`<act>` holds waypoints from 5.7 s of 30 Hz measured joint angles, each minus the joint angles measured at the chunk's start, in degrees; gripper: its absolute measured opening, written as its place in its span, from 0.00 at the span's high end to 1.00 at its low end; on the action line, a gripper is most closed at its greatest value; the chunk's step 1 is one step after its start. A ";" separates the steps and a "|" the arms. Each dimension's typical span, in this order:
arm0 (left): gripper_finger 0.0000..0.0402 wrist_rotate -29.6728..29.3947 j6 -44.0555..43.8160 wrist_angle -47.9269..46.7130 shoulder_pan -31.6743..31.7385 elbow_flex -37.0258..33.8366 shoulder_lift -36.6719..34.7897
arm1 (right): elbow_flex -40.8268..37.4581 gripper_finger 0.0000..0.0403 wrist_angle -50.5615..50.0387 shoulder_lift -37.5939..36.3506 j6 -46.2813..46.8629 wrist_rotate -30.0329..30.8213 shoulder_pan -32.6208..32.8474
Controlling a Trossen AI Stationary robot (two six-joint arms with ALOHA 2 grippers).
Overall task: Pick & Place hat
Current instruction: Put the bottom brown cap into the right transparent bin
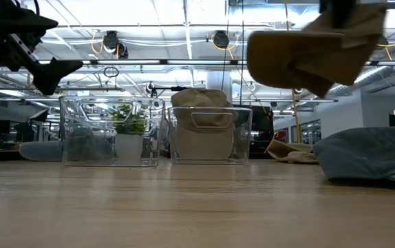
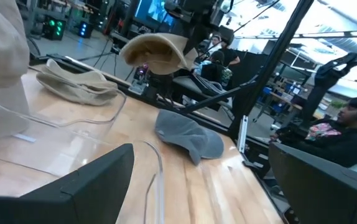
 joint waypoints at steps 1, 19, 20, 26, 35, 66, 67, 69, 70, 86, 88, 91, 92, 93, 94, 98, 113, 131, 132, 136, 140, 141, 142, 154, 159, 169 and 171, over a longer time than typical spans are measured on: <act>0.05 0.00 -0.04 0.13 0.00 0.00 0.00 | 1.67 1.00 0.03 1.19 -0.72 0.11 -0.65; 0.05 -6.13 -12.46 2.99 0.01 -0.04 0.00 | 30.49 1.00 1.44 23.10 -8.20 -0.16 -8.16; 0.05 -6.43 -14.03 3.94 0.01 -0.04 -0.02 | 31.44 1.00 1.44 23.61 -8.20 -0.10 -8.29; 0.05 -8.88 -25.24 8.08 0.02 -0.02 -0.02 | 33.93 1.00 1.51 25.18 -9.79 2.93 -8.57; 0.05 -10.74 -48.33 13.29 1.04 -0.02 -0.02 | 33.93 1.00 1.66 25.18 -15.80 9.13 -8.57; 0.05 -15.04 -56.43 11.14 3.01 28.14 30.15 | 36.61 1.00 4.65 23.22 -24.73 17.43 -5.99; 0.05 -14.48 -56.16 11.12 3.44 29.21 31.48 | 37.54 1.00 4.16 23.22 -25.35 18.12 -5.69; 0.05 -13.41 -55.54 11.11 4.33 31.23 33.82 | 38.98 1.00 3.91 23.12 -26.42 18.44 -5.47; 0.05 -12.91 -55.54 11.11 4.80 32.19 35.00 | 39.63 1.00 3.59 23.11 -26.55 18.44 -5.45; 0.05 -1.37 -56.92 11.12 13.49 42.00 51.25 | 41.03 1.00 -0.66 23.17 -27.05 17.99 -5.42; 0.05 -1.22 -56.57 11.16 13.99 43.30 53.13 | 41.03 1.00 -0.69 23.17 -27.29 17.98 -5.42; 0.05 -1.21 -55.03 11.37 14.86 45.53 55.88 | 41.03 1.00 -0.68 23.17 -28.59 18.01 -5.14; 0.05 -1.21 -54.95 11.36 15.05 46.18 56.77 | 41.03 1.00 -0.68 23.17 -28.97 17.97 -5.10; 0.05 -1.21 -54.93 11.18 15.32 46.92 57.67 | 41.03 1.00 -0.70 23.17 -29.13 17.97 -5.06; 0.05 -1.20 -54.74 11.20 15.49 47.72 58.57 | 41.03 1.00 -0.68 23.17 -29.16 17.97 -5.03; 0.05 -0.52 -52.30 11.36 16.07 50.92 62.09 | 41.03 1.00 -0.66 23.17 -29.18 17.97 -5.03; 0.16 1.13 -57.32 21.36 16.83 54.03 69.94 | 40.99 1.00 -0.66 22.04 -30.54 22.50 -3.23; 0.95 3.22 -57.53 20.53 17.04 53.99 69.94 | 40.99 0.99 -0.75 20.27 -30.45 25.24 -3.35; 0.95 3.54 -57.16 20.53 17.11 53.99 69.94 | 40.99 0.98 -0.74 20.27 -30.58 25.25 -3.33; 0.97 3.94 -55.82 20.58 17.05 53.99 69.94 | 40.99 0.94 -0.70 20.27 -30.87 25.28 -3.32; 0.97 4.08 -53.99 20.58 17.05 53.99 69.94 | 40.99 0.87 -0.56 20.15 -30.04 25.29 -3.32; 0.97 4.10 -53.20 20.58 17.05 53.99 69.94 | 40.99 0.85 -0.54 19.91 -29.30 25.25 -3.31; 0.98 4.33 -52.09 20.61 17.05 53.99 69.94 | 40.99 0.82 -0.50 19.57 -28.27 25.16 -3.26; 0.98 10.28 -37.94 24.93 18.23 53.99 69.55 | 40.99 0.47 1.77 10.63 -19.16 20.50 -3.26; 0.98 15.76 -33.10 30.13 19.30 53.99 69.53 | 40.99 0.37 3.25 7.25 -16.58 20.86 -3.84; 0.98 25.09 -19.16 30.14 20.20 58.38 69.57 | 40.99 0.28 10.62 3.30 -16.05 20.76 -5.78; 0.98 26.97 -14.99 27.47 20.22 61.14 69.55 | 40.99 0.28 12.97 2.91 -16.28 20.62 -6.45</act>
